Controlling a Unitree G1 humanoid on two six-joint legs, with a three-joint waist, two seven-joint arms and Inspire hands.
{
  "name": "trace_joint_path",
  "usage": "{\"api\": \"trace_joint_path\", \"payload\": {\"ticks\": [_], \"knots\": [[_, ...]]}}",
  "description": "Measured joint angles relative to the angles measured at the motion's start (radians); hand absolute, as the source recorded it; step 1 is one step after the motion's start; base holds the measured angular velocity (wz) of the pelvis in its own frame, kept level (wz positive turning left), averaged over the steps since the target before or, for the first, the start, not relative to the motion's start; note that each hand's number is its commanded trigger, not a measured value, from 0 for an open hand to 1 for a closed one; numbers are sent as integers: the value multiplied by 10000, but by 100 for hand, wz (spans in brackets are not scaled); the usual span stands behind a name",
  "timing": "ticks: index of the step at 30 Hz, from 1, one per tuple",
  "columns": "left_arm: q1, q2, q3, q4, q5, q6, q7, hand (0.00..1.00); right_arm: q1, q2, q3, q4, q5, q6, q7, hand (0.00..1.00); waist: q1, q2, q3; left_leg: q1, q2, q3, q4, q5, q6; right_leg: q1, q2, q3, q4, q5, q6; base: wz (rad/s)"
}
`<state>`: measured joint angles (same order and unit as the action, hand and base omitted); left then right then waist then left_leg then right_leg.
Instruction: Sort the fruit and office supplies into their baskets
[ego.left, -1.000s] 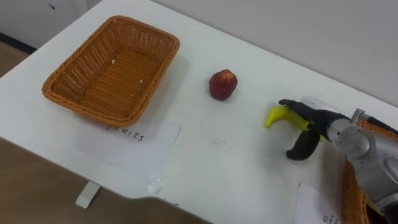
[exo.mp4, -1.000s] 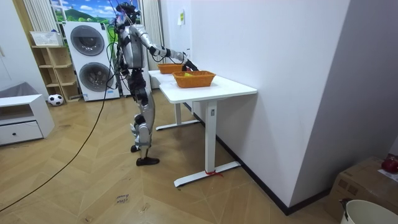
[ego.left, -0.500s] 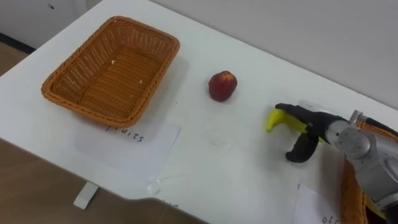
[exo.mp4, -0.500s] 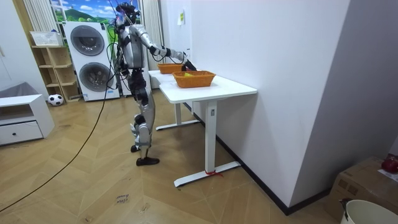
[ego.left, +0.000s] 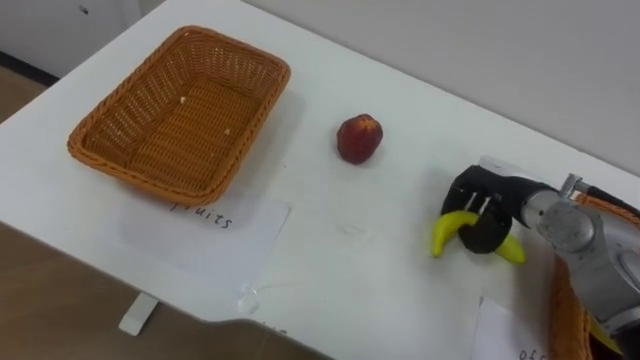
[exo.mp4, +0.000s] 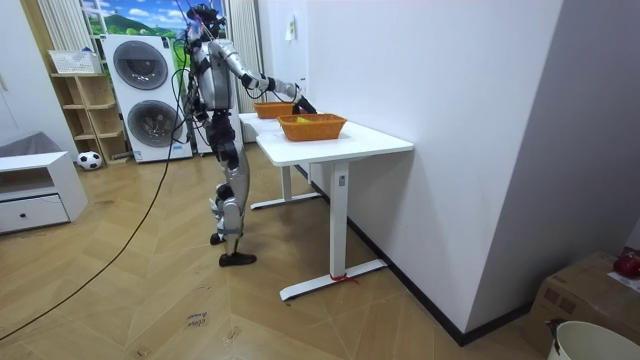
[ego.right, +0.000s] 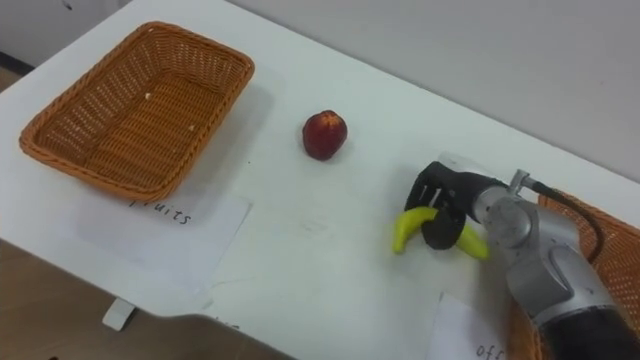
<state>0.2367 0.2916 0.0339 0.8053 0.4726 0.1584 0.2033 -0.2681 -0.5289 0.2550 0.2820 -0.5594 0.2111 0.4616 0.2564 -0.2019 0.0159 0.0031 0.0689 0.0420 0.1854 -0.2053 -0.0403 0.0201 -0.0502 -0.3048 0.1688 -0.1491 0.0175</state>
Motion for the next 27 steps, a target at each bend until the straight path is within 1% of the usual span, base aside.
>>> {"api": "trace_joint_path", "payload": {"ticks": [20,22,24,25,26,27], "knots": [[-4,-1,2,-37,0,9,9,0,-2,0,-6,-139,-5,20,356,100,-55,-9,-7,20,-1,-21,5,0,0,46,-1,-17,3,0,0,0],[-2,-7,31,-100,7,6,-4,0,35,16,-7,-373,-6,18,594,100,-54,14,4,41,-1,-17,7,0,0,65,-2,-7,1,0,0,0],[4,-13,28,-99,7,6,-13,0,48,73,-7,-594,0,2,750,100,-80,70,36,91,-1,-19,12,0,0,127,-6,-18,-9,0,0,0],[24,-23,25,-99,2,4,-14,0,48,85,-8,-682,13,-48,775,100,-111,96,29,98,-1,-17,11,0,0,128,-7,-12,-10,0,0,0],[55,-31,23,-99,1,2,-14,0,58,84,-9,-743,7,-42,776,100,-106,107,26,98,-1,-17,10,0,0,125,-8,-17,-11,0,0,0],[57,-54,23,-89,-3,-13,-14,0,152,82,-16,-1039,-9,8,784,100,-98,119,5,111,-1,-17,4,0,0,124,-8,-15,-11,0,0,0]]}}
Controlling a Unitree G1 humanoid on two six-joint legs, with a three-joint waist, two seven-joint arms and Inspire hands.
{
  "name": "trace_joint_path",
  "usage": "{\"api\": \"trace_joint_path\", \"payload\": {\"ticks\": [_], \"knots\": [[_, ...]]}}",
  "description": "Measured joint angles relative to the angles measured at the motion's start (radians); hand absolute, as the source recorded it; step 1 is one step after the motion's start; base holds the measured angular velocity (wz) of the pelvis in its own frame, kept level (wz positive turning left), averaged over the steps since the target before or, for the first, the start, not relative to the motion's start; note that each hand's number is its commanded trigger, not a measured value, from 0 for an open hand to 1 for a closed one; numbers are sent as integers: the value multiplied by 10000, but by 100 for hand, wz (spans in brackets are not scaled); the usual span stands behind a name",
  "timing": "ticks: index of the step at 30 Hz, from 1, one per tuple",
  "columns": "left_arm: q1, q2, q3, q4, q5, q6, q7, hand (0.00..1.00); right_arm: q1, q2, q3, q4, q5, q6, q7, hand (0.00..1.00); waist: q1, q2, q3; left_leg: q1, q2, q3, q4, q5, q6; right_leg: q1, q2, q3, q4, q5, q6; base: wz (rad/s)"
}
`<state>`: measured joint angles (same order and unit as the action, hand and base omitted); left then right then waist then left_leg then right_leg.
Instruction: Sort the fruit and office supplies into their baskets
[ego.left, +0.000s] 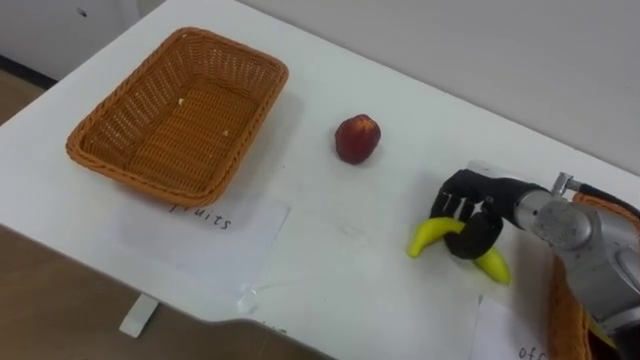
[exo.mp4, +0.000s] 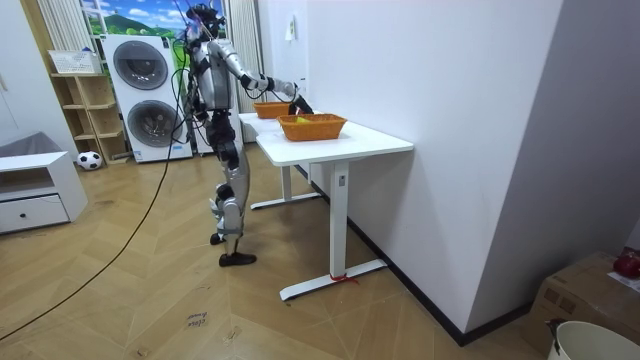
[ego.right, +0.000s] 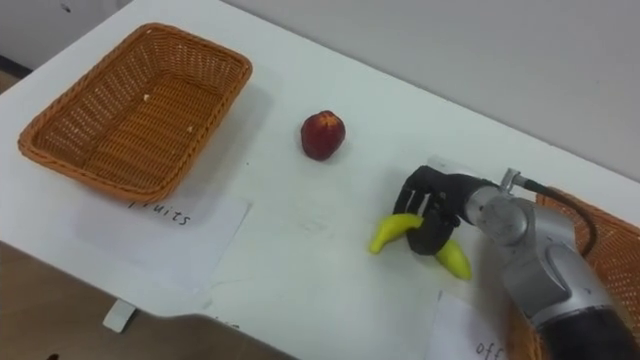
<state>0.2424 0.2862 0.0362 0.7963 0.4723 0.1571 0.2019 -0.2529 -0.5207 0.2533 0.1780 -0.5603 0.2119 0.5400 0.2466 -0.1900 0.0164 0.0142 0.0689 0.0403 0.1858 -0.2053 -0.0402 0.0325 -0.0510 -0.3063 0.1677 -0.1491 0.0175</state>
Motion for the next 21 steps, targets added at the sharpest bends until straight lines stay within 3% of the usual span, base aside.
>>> {"api": "trace_joint_path", "payload": {"ticks": [4,10,21], "knots": [[117,-175,32,77,10,-42,40,0,250,3,-8,-1086,7,-45,136,100,1,109,-36,136,0,42,-55,1,0,29,-4,18,17,-1,1,-4],[171,-346,89,88,7,-139,47,0,249,4,-87,-1647,5,-141,178,100,-19,31,-86,155,-8,51,-33,3,1,57,-16,38,18,-1,1,0],[226,-364,383,180,2,-151,42,0,245,77,-792,-2495,104,-184,168,100,-245,-31,-1,334,-19,39,-161,2,2,289,-12,38,-1,-2,4,0]]}}
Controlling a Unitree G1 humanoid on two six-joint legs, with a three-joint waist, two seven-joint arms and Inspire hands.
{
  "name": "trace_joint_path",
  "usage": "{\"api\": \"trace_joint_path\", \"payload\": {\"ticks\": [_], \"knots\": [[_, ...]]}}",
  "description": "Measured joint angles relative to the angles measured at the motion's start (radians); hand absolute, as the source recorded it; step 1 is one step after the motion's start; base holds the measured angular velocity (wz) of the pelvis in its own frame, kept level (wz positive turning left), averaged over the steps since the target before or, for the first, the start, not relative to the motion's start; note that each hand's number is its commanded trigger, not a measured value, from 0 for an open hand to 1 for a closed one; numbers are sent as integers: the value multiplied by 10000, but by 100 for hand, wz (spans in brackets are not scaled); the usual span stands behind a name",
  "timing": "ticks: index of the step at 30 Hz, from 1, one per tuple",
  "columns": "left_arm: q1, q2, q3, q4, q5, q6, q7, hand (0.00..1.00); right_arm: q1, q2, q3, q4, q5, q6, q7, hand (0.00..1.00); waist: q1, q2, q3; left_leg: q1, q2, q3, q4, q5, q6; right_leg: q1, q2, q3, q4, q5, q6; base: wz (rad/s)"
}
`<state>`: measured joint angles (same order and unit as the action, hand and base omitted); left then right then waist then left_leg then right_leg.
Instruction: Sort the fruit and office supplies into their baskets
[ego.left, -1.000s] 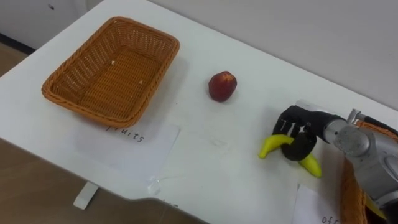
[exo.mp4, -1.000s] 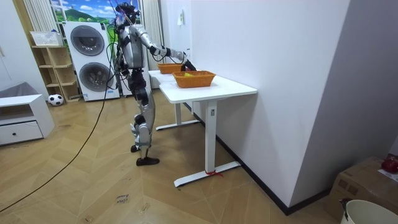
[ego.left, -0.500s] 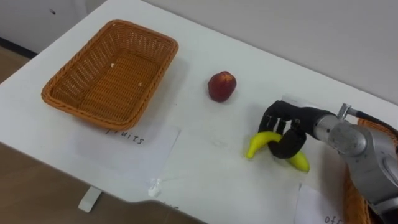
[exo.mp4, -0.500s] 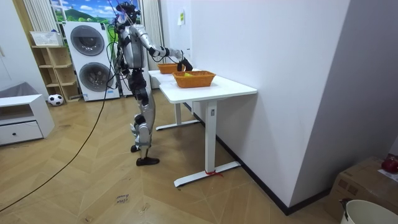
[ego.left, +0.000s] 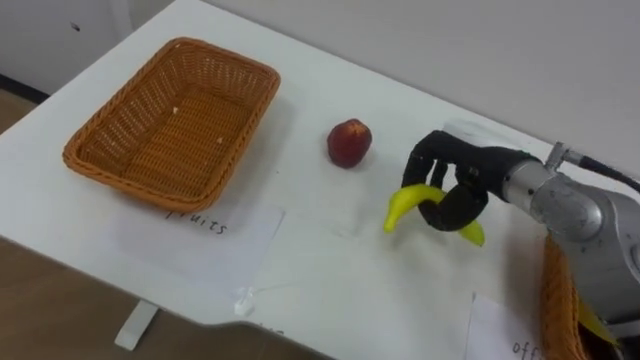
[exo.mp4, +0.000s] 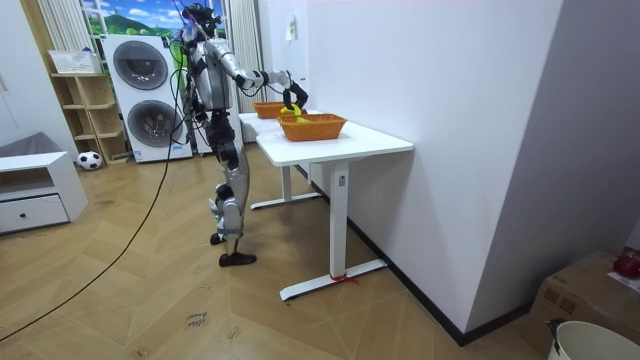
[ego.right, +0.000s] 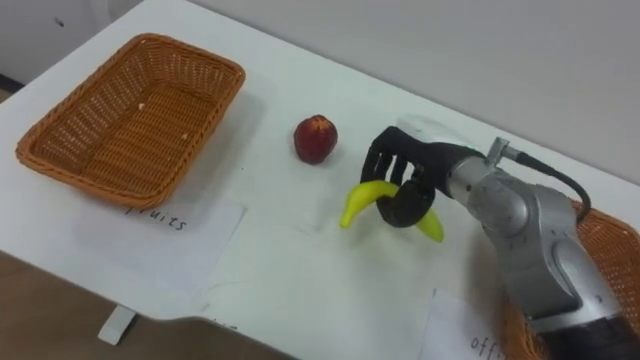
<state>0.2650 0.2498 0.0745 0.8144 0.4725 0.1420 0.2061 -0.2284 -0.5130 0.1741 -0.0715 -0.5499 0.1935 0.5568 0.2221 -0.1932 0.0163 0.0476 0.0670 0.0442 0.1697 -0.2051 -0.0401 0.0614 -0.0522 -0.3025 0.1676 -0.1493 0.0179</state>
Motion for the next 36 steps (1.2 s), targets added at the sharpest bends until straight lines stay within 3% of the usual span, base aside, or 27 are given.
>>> {"api": "trace_joint_path", "payload": {"ticks": [6,13,23,28,36], "knots": [[83,-34,2,38,-7,5,104,0,-10,120,-96,-206,66,-1,-42,100,-12,75,40,50,-1,0,4,0,0,27,2,13,-1,0,1,0],[233,-455,0,-28,0,-1,665,0,-493,714,-436,-297,394,-163,-1024,100,37,332,23,153,-8,8,-5,1,1,78,-3,3,-3,-2,3,0],[231,-617,28,-116,10,-20,760,0,-717,813,-437,-502,394,-207,-1796,100,194,315,-21,142,-17,2,-9,2,2,94,-18,-19,2,-9,15,0],[236,-617,26,-104,9,-16,758,0,-919,871,-435,-722,392,-212,-2126,100,304,228,-82,148,-21,-67,-8,2,2,146,-19,-64,6,-25,38,4],[379,-626,11,-103,14,44,636,0,-1028,1030,-394,-969,730,-216,-2376,100,473,209,-69,200,-44,-333,-1,2,3,321,-36,-290,-5,-27,41,10]]}}
